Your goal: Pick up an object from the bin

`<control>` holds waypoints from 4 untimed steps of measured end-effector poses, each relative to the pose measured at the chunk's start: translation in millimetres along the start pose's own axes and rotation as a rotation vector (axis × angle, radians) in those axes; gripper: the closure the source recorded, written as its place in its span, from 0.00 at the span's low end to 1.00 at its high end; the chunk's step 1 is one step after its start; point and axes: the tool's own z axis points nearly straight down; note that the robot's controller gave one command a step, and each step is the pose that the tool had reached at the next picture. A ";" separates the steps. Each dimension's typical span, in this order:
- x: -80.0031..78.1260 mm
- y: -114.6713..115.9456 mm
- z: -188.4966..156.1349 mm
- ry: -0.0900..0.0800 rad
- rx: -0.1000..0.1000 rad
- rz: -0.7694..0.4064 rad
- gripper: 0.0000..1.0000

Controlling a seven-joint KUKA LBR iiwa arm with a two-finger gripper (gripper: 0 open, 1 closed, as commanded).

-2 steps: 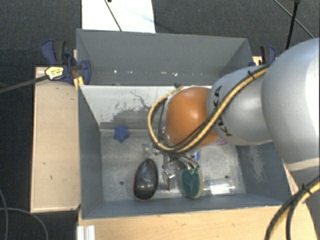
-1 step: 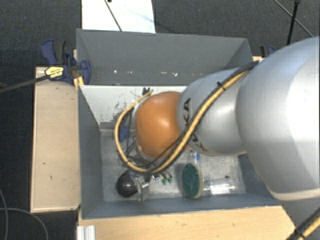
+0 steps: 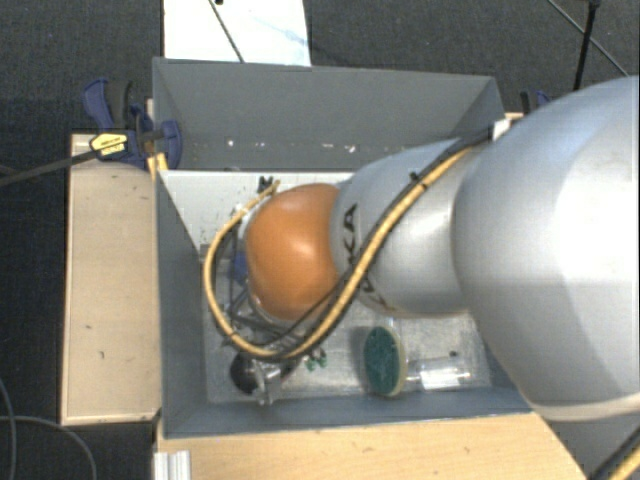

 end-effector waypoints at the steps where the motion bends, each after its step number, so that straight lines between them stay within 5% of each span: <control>1: 5.1 -30.7 37.3 0.010 0.001 -0.092 0.00; 2: 4.4 -30.6 36.6 0.007 0.001 -0.089 0.00; 3: 4.7 -30.4 36.9 0.008 0.000 -0.087 1.00; 4: 4.5 -30.3 35.5 0.006 0.000 -0.083 1.00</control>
Offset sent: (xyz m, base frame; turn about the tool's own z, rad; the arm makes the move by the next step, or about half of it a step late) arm 0.0082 -0.0288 -0.0364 -0.0936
